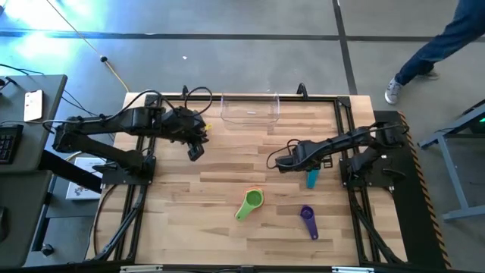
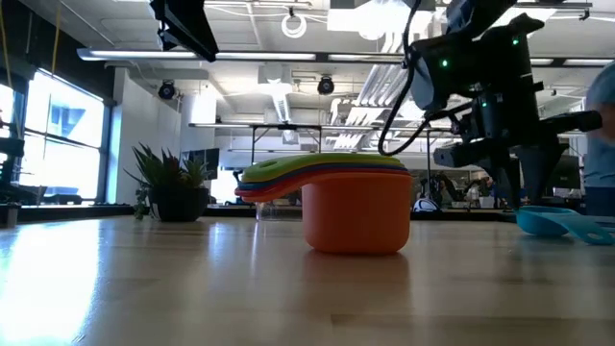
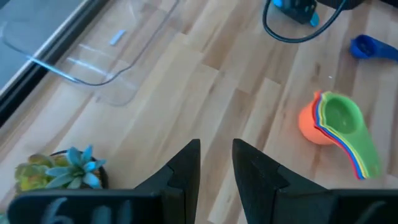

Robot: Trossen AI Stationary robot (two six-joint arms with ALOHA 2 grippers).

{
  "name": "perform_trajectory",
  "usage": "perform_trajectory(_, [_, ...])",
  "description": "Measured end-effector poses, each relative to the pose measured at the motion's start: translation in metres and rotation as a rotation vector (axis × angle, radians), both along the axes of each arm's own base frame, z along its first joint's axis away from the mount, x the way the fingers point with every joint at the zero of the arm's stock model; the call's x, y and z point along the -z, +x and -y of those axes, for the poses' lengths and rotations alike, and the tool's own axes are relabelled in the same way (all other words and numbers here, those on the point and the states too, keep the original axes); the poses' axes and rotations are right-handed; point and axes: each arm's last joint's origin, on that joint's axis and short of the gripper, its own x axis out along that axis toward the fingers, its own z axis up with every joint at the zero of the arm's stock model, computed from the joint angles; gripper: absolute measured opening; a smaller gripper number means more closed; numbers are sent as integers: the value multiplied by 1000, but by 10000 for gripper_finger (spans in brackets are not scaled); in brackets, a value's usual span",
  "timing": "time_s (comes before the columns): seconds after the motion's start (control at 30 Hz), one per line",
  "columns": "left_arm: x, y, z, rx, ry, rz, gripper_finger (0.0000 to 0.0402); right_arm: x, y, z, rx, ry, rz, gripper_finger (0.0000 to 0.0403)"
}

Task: Nest measuring cups in basket
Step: Stack the light blue measuring cup into the green measuring cup

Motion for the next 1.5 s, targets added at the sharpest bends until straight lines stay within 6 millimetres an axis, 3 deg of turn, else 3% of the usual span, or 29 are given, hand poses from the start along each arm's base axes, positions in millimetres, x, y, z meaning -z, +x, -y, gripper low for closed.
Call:
perform_trajectory(0.27, [0,-3,-15,-71,0,0,85,15,-3,12,-10,42,30,86])
perform_trajectory(0.53, [0,-4,-24,-109,0,-1,85,15,-3,12,-25,48,32,9])
perform_trajectory(0.8, [0,-5,-26,-116,-7,-2,85,12,0,9,-22,92,36,4])
perform_trajectory(1.1, [2,-7,-24,-78,-47,-28,85,-31,32,-6,-50,60,186,1])
perform_trajectory(1.5, [19,-17,-18,118,-64,-203,85,-100,60,-47,28,-52,465,1])
